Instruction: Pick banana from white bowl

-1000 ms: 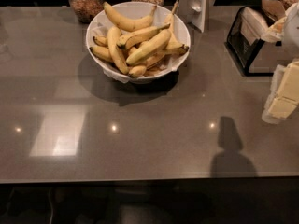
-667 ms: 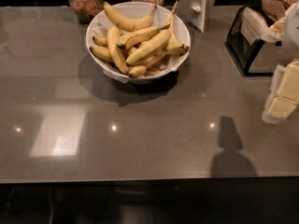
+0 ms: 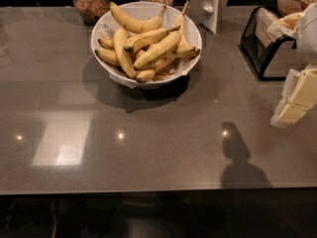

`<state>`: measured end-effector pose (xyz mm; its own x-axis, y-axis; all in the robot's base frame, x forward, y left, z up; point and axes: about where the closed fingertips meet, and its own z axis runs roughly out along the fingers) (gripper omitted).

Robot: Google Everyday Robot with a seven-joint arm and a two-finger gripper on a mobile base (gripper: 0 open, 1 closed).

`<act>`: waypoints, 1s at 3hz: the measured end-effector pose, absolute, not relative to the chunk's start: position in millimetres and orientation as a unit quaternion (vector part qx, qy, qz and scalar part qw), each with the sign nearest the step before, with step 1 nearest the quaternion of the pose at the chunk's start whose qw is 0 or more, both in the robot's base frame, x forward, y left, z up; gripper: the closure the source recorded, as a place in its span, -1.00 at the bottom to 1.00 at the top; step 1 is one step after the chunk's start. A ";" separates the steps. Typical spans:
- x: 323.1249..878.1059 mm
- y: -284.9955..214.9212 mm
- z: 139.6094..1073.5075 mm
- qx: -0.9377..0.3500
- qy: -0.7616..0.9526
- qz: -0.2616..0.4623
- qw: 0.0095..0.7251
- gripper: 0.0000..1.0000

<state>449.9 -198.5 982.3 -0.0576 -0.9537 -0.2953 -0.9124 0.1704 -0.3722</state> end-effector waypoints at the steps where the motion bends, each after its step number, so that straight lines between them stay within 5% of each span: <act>1: 474.2 -182.7 990.4 -0.664 0.672 -0.048 0.324 -1.00; 3: 537.6 -137.4 1017.5 -0.695 0.554 -0.053 0.455 -1.00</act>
Offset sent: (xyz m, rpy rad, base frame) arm 0.0941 0.0557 0.0424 0.2764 -0.4948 0.3225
